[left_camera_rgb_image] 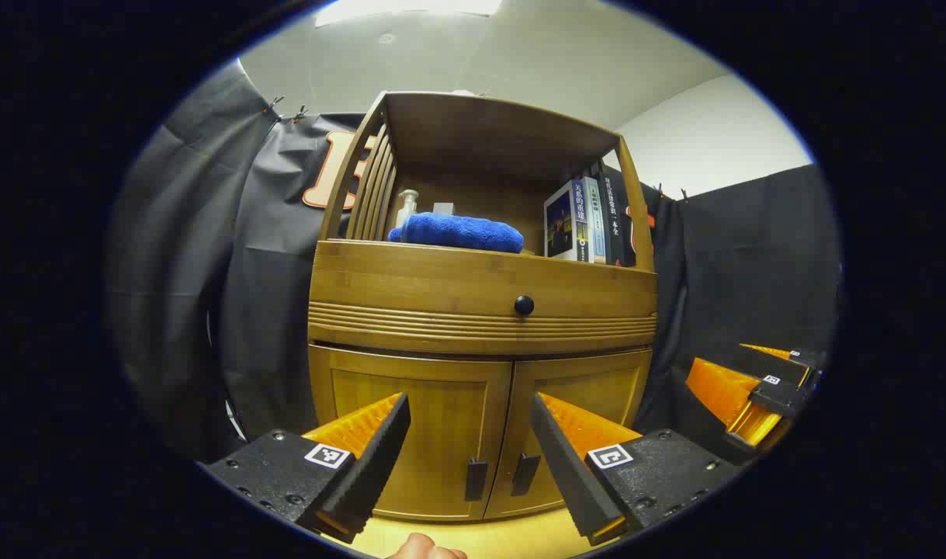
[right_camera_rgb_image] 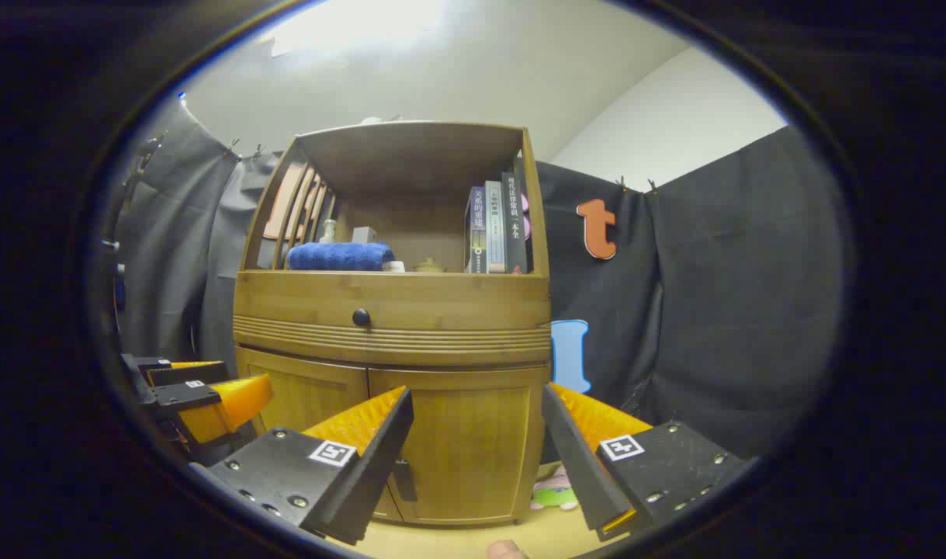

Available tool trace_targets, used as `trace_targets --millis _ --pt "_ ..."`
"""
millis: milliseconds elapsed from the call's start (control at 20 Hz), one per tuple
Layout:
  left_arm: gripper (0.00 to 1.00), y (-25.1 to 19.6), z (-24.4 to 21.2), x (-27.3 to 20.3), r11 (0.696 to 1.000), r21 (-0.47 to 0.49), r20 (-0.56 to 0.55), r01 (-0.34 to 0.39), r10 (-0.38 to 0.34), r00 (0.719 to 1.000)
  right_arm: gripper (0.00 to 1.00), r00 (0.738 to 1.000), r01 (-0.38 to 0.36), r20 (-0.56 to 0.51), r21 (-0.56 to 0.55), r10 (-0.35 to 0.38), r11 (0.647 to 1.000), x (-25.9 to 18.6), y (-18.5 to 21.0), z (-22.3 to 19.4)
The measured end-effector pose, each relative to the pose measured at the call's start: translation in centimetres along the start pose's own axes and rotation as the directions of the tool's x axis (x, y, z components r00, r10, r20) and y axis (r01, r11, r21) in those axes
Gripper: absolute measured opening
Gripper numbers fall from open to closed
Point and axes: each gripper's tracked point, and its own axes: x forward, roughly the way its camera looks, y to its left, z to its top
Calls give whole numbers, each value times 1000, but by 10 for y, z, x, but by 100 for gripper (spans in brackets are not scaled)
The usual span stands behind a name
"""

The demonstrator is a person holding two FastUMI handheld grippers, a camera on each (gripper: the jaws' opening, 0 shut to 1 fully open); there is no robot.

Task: Open the right door of the double-door shoe cabinet with the right hand, and open the left door with the left hand.

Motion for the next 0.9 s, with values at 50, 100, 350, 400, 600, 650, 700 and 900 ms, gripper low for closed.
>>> trace_targets --millis 50,100,350,400,600,650,700,900 --pt "92 -1 0 1 1000 3 -4 -2 2 1000 94 1000 0 -6 0 0 1000 1 -1 -2" --pt "95 -1 -1 1 1000 6 -5 -4 4 1000 99 1000 -1 -10 1 1 1000 1 -2 -2" --pt "95 -1 1 3 1000 11 -3 -23 23 1000 94 1000 -16 -15 7 16 1000 6 -2 -4" --pt "92 1 1 3 1000 11 -1 -29 29 1000 99 1000 -21 -15 8 21 1000 8 -1 -5" --pt "92 11 2 4 998 13 -1 -65 65 998 94 998 -51 -19 11 51 999 15 7 -7" --pt "92 14 3 4 997 13 2 -76 76 997 94 998 -59 -19 11 60 998 18 10 -7" --pt "92 18 3 3 996 13 3 -87 87 996 94 998 -67 -20 9 67 998 19 12 -9" --pt "92 31 3 1 990 23 -3 -140 140 990 94 994 -99 -36 11 100 995 29 20 -23"
